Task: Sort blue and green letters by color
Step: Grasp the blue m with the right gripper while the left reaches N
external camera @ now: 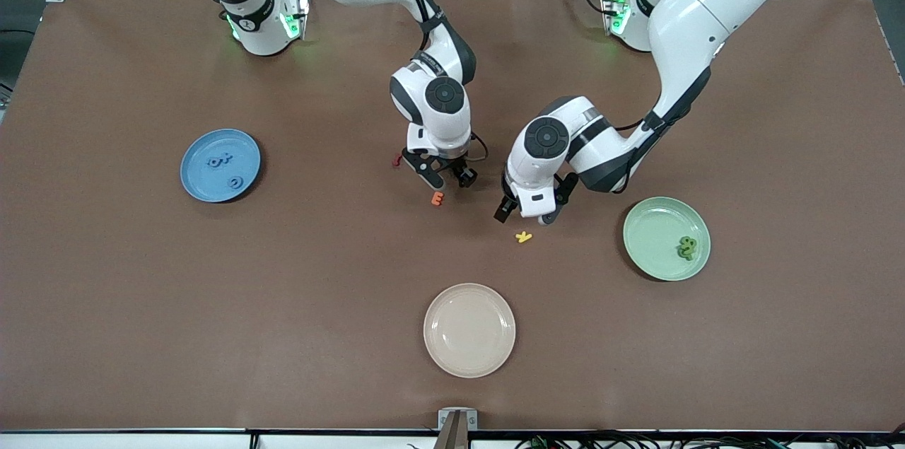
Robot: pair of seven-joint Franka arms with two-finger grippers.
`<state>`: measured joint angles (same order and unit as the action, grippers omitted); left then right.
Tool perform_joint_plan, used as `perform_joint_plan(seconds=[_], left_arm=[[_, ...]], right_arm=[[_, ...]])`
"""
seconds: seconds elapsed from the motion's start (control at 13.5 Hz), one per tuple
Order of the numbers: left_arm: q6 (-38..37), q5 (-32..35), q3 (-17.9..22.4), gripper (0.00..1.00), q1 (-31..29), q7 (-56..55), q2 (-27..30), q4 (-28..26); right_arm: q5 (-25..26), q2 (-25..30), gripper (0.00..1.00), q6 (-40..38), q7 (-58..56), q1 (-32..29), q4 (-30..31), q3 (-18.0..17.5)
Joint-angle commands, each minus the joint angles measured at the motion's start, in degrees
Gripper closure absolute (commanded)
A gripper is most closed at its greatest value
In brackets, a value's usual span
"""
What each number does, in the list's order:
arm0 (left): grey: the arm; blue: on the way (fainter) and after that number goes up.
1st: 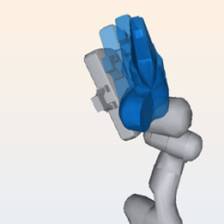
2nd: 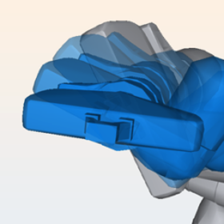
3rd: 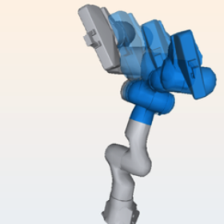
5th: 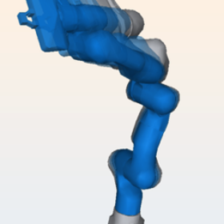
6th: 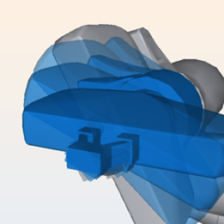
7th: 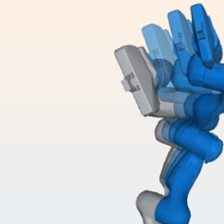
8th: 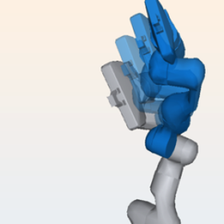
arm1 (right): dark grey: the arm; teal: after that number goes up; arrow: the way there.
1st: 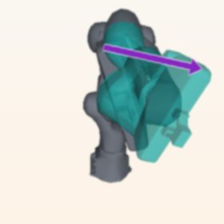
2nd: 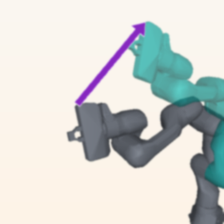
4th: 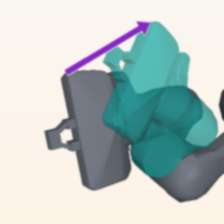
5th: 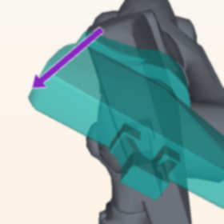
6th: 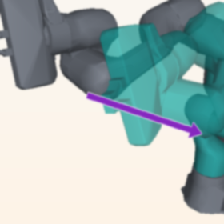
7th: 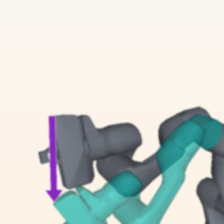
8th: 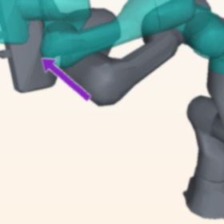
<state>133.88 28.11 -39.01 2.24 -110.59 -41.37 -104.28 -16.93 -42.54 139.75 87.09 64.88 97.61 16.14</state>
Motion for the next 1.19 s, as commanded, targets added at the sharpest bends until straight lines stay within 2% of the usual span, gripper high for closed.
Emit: perform_joint_plan(seconds=[0.0, 0.15, 0.3, 0.52, 0.67, 0.82, 1.11], left_arm=[[1.12, 1.60, 0.25, 0.01, 0.31, -2.87, 0.15, -1.63], [1.12, 1.68, 0.16, 0.01, 0.39, -5.68, 0.41, -2.77], [1.12, 2.12, 0.16, 0.02, 0.31, -8.66, 0.50, -4.09], [1.12, 2.39, 0.16, 0.04, 1.01, -14.28, 0.59, -5.06], [1.12, 2.39, -0.01, 0.06, 1.36, -16.58, 0.85, -5.50], [1.20, 2.39, -0.01, 0.10, 2.15, -17.81, 1.73, -7.25], [1.47, 2.39, -0.27, 0.15, 2.41, -20.10, 2.70, -9.36]], right_arm=[[-0.91, -0.96, 0.31, -0.09, 0.97, 0.86, -1.11, 0.12], [-0.91, -0.96, 0.34, -0.26, 0.97, 0.95, -1.11, 0.03], [-0.83, -0.96, 0.54, -0.18, 0.71, 0.95, -1.11, 0.03], [-0.83, -0.96, 0.93, -0.26, 0.62, 0.86, -1.11, 0.12], [-0.74, -0.87, 0.98, -0.61, 0.01, 0.51, -1.11, 0.12], [-0.48, -0.52, 0.99, -1.05, -2.35, -0.46, -0.93, 0.12], [-0.48, 2.10, 0.99, -11.66, -13.06, -4.66, -0.93, 0.73]])
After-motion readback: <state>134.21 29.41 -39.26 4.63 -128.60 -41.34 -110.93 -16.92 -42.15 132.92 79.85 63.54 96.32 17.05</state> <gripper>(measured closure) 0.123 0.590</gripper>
